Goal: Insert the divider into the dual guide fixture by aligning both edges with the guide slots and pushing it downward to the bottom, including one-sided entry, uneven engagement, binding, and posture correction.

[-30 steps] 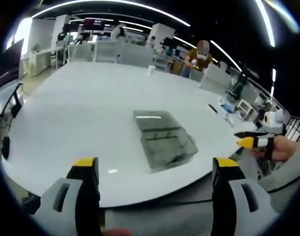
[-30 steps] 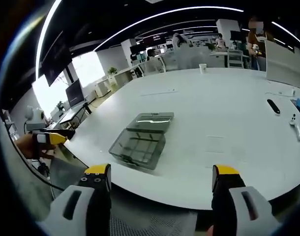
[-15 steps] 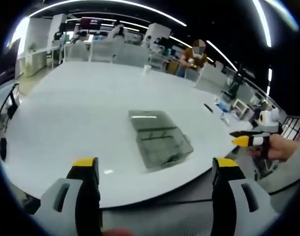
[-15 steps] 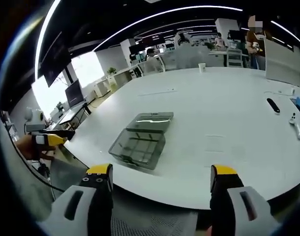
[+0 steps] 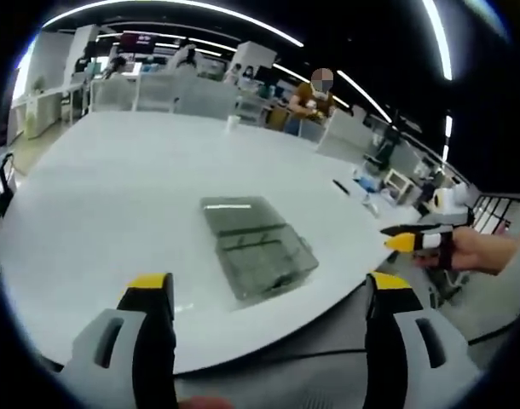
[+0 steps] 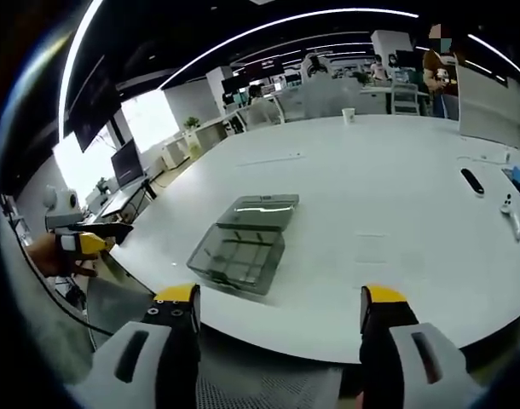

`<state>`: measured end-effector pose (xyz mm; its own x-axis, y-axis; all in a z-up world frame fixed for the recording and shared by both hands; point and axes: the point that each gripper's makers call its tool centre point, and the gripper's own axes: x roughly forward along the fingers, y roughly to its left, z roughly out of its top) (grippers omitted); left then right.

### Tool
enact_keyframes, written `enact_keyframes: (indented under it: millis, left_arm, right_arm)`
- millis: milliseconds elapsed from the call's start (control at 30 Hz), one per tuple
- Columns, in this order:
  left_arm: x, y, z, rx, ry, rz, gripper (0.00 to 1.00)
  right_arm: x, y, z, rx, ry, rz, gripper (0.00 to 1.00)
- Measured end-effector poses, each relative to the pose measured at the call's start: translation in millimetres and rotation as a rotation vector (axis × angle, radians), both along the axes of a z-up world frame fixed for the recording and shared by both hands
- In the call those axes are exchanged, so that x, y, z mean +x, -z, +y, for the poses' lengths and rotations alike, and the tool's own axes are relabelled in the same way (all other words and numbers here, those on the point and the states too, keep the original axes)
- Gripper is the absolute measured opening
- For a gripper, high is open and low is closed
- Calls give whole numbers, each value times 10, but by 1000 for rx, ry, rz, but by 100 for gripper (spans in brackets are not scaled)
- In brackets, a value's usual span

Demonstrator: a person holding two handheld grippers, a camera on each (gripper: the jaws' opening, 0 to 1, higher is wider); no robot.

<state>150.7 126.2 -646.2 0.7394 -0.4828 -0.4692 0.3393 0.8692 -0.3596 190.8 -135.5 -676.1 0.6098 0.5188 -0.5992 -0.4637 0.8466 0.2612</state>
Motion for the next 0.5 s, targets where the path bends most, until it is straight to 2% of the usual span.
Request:
enact_keyframes:
  millis: [267, 500]
  left_arm:
    - [17, -88, -106, 1, 61, -21, 89]
    - [44, -111, -174, -2, 52, -30, 89]
  right_arm:
    - [26, -3, -21, 0, -3, 4, 73]
    - [146, -46, -56, 19, -24, -7, 71]
